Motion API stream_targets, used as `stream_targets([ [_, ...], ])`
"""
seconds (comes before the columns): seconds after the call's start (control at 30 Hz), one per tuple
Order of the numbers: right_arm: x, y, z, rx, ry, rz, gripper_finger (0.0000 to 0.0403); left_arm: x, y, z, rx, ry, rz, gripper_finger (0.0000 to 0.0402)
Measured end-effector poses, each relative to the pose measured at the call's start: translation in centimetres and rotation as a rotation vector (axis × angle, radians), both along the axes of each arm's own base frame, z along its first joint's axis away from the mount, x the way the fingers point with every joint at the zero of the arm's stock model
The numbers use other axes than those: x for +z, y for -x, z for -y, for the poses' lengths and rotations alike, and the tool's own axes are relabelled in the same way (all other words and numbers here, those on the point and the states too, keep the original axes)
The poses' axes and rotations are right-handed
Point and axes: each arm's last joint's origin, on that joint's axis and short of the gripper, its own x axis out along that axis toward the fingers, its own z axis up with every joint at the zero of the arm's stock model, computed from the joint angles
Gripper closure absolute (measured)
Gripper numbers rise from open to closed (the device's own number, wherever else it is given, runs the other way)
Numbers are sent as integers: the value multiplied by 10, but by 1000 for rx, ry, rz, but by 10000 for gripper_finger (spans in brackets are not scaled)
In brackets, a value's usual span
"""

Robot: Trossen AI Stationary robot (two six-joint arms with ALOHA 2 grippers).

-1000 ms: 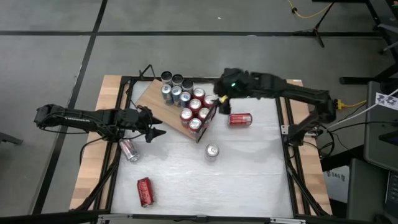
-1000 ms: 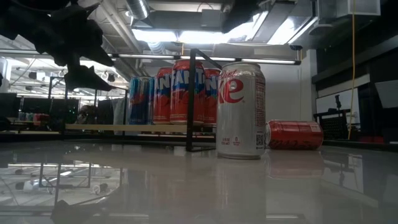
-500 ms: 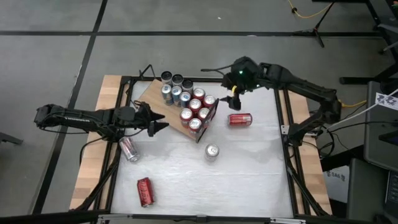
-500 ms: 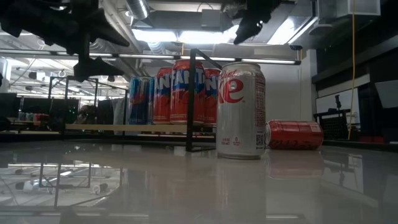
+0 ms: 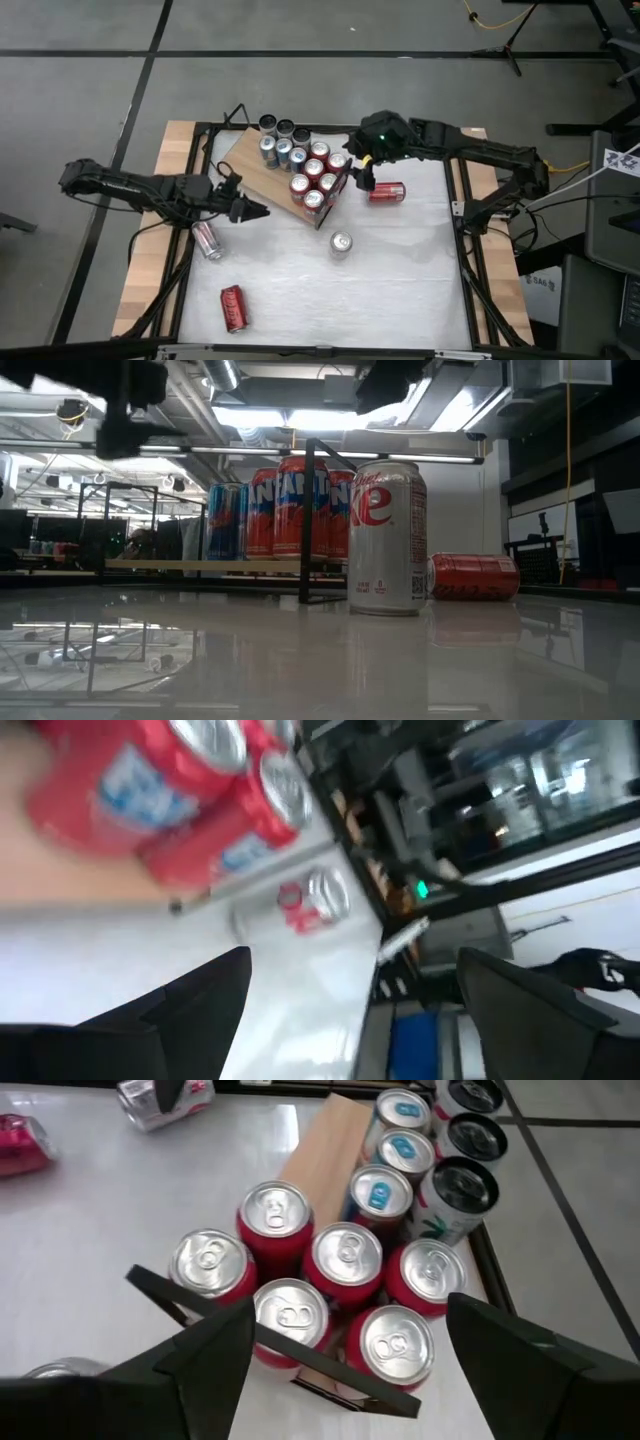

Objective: Pick and place cans onto a shelf
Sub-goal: Put the bottom red/black soda can on the shelf

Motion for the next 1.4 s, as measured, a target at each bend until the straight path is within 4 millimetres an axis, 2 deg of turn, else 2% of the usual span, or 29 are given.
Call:
stream_targets([
  [0.2,0,0,0,-1,1,-3,84,45,-8,22,25,94,-240,52],
  [0.3,-1,1,1,-3,1,-11,84,61,-19,35,37,121,-386,52],
  [0.43,-2,3,1,4,3,-36,84,72,-39,58,51,171,-510,52],
  [0.6,-5,5,0,15,7,-69,84,67,-63,94,69,242,-627,52],
  [0.73,-5,5,0,15,7,-68,84,55,-71,125,87,335,-711,52],
  [1.07,-5,5,0,17,6,-69,84,34,-62,191,200,579,-884,52],
  [1.23,-5,5,0,24,0,-68,84,19,-66,204,165,594,-980,52],
  [1.4,-5,4,-1,29,-3,-67,84,18,-65,206,155,595,-998,52],
])
